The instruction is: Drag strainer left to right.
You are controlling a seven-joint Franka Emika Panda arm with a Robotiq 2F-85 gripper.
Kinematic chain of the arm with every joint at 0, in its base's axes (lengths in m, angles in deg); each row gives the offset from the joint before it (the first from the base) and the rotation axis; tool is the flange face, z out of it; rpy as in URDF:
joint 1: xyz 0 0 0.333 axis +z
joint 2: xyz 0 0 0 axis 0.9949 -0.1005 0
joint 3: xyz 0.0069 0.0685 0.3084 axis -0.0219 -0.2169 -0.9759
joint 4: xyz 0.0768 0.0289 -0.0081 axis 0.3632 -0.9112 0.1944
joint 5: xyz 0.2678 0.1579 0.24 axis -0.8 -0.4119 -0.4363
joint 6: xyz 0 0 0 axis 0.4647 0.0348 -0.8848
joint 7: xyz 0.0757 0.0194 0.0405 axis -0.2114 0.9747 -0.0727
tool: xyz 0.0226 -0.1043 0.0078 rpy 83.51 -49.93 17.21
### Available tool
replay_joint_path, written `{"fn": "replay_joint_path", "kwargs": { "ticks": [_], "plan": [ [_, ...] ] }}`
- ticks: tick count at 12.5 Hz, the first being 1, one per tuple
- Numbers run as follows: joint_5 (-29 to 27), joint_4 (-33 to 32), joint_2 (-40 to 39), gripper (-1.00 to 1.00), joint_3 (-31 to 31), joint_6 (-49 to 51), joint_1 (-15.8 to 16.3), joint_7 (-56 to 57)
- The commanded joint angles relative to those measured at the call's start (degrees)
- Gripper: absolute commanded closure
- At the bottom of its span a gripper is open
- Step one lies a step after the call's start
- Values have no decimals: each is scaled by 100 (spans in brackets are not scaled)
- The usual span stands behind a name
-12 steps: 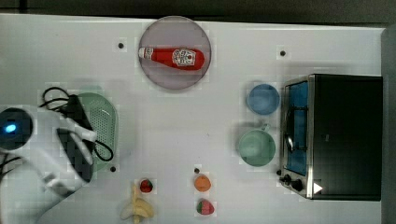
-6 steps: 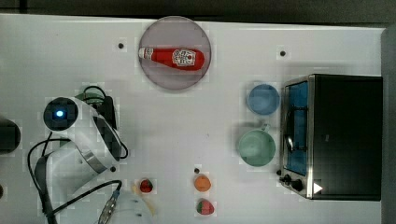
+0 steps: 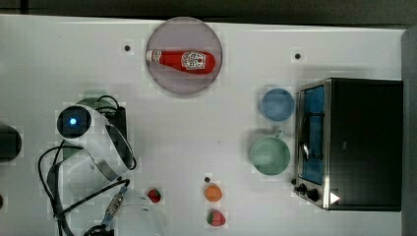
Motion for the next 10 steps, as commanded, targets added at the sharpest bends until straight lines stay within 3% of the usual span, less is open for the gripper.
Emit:
{"fn": "replay_joint_path", "kwargs": {
  "ticks": [1,10],
  "plan": [
    [68,-58,75,-100,181,59,-34,-249],
    [69,-897,710,-100,979,-180,-280,152]
  ]
}}
